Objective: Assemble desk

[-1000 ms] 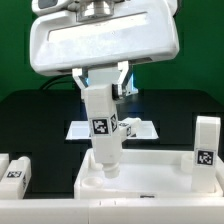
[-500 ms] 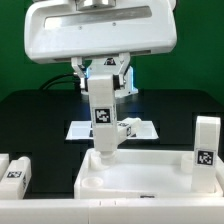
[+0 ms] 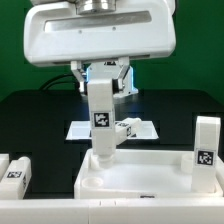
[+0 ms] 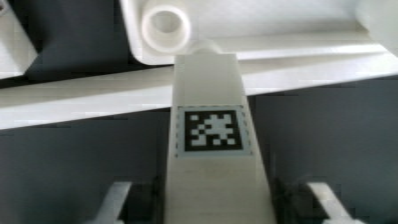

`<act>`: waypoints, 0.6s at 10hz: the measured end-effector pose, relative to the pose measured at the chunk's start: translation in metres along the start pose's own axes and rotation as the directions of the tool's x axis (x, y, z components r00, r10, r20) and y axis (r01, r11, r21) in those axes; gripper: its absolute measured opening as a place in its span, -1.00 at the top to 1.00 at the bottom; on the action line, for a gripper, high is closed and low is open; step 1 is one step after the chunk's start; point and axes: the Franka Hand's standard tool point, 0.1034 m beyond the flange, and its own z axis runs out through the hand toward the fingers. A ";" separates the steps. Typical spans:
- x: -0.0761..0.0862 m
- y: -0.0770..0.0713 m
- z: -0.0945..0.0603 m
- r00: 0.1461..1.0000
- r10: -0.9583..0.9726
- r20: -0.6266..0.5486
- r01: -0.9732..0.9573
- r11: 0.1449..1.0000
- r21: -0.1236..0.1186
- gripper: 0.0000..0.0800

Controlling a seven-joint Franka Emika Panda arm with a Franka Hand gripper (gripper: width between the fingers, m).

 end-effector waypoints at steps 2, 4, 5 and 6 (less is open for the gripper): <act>-0.008 0.011 0.008 1.000 -0.014 0.015 0.014 1.000 -0.011 0.29; -0.010 0.021 0.012 1.000 -0.017 0.022 0.017 1.000 -0.017 0.29; -0.012 0.019 0.014 0.999 -0.018 0.026 0.019 1.000 -0.017 0.29; -0.013 0.018 0.016 0.999 -0.020 0.030 0.020 1.000 -0.017 0.29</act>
Offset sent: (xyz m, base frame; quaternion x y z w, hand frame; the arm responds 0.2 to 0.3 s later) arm 0.0006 -0.0146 -0.0053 0.0171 0.0018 -0.0134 0.9998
